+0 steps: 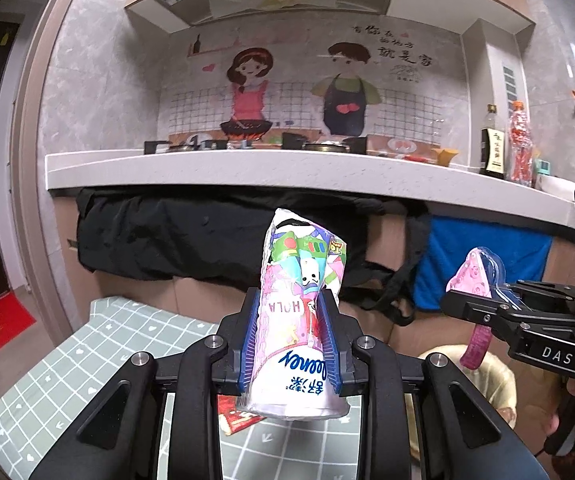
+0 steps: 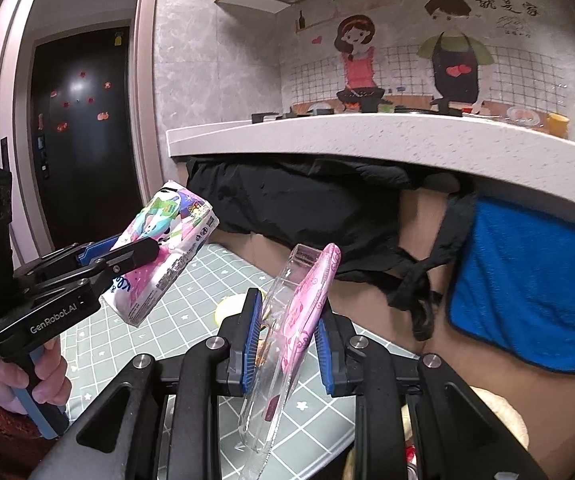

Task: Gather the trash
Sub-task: 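Lift the pink tissue pack and pink wrapper toward the trash bag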

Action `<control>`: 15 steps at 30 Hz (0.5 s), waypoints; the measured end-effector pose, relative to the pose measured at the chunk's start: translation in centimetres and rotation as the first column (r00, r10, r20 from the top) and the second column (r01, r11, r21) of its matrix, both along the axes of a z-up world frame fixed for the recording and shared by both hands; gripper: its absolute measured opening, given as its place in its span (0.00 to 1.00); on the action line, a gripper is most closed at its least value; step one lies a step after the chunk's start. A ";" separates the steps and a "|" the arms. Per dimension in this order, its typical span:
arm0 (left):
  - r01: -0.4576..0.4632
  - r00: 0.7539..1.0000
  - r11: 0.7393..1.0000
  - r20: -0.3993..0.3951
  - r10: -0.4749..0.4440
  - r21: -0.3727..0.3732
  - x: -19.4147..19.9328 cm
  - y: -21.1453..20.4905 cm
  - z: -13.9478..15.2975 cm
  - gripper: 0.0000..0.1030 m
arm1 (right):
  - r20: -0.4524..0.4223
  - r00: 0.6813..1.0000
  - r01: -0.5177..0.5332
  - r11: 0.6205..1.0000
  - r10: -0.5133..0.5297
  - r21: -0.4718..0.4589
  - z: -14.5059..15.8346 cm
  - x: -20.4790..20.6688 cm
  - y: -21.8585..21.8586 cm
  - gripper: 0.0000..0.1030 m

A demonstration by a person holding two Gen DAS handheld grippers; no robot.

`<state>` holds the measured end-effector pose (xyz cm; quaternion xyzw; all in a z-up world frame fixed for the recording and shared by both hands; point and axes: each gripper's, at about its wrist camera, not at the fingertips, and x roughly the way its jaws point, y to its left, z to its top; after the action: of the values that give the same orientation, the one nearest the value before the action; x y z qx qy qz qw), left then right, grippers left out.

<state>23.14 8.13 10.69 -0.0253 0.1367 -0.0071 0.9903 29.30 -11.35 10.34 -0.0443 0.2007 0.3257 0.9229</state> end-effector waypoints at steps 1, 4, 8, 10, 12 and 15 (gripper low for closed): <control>0.009 1.000 1.000 0.000 -0.009 -0.002 0.1 -0.5 0.1 0.28 | 0.004 1.000 0.005 1.000 -0.005 0.001 0.1 -0.1 -0.3 0.23; 0.038 0.999 0.999 -0.005 -0.038 -0.006 0.3 -2.0 0.2 0.28 | 0.019 1.000 0.024 1.000 -0.024 0.000 0.5 -0.3 -1.9 0.23; 0.084 0.996 0.996 -0.018 -0.084 -0.009 1.1 -4.5 -0.1 0.28 | 0.023 0.998 0.066 0.998 -0.066 0.010 0.6 -0.5 -4.4 0.23; 0.113 0.993 0.993 -0.029 -0.114 -0.013 1.5 -6.0 -0.4 0.28 | 0.022 0.996 0.089 0.996 -0.089 0.009 0.6 -0.6 -5.6 0.23; 0.142 0.989 0.990 -0.041 -0.142 -0.012 1.9 -7.5 -0.9 0.28 | 0.019 0.994 0.112 0.994 -0.112 0.009 0.5 -0.6 -6.9 0.23; 0.187 0.981 0.982 -0.055 -0.188 -0.021 2.4 -9.8 -1.5 0.28 | 0.014 0.989 0.146 0.989 -0.146 0.007 0.3 -0.6 -8.8 0.23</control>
<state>25.53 -1.72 9.15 -0.0203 0.1666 -0.1007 0.9807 28.67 -20.15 10.63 -0.0291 0.1955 0.2577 0.9458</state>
